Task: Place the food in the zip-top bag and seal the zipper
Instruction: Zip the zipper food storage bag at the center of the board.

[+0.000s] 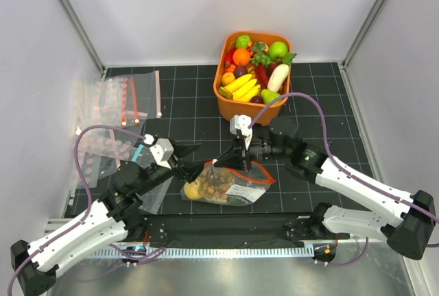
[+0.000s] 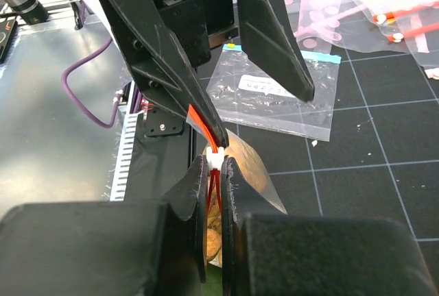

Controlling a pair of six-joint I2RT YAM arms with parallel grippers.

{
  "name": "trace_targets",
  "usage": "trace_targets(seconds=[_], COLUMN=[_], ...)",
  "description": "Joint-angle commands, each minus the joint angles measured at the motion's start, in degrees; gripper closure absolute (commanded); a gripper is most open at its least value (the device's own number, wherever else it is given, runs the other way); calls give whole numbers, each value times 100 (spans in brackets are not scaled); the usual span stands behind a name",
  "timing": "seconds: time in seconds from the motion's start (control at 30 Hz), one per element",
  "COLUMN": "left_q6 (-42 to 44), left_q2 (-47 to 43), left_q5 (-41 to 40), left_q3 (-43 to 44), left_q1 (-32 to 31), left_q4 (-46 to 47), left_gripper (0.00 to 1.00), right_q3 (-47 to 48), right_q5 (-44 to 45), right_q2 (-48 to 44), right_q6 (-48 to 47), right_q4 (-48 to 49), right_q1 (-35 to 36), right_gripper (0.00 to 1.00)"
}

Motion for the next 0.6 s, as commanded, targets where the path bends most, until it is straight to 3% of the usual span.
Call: trace_targets(seconds=[0.0, 0.2, 0.4, 0.57], left_q6=[-12, -38, -47, -47], left_q2=[69, 25, -843, -960], left_q5=[474, 431, 149, 342], left_q3=[239, 204, -208, -332], left_q1=[-18, -18, -10, -18], left_q4=[333, 386, 631, 895], left_gripper=[37, 36, 33, 31], right_q3=[258, 249, 258, 258], right_q5=[-85, -85, -68, -68], right_q2=[-13, -22, 4, -4], right_q6=[-48, -30, -21, -30], right_q4=[118, 118, 126, 126], right_q1=[-3, -3, -3, -3], right_gripper=[99, 99, 99, 99])
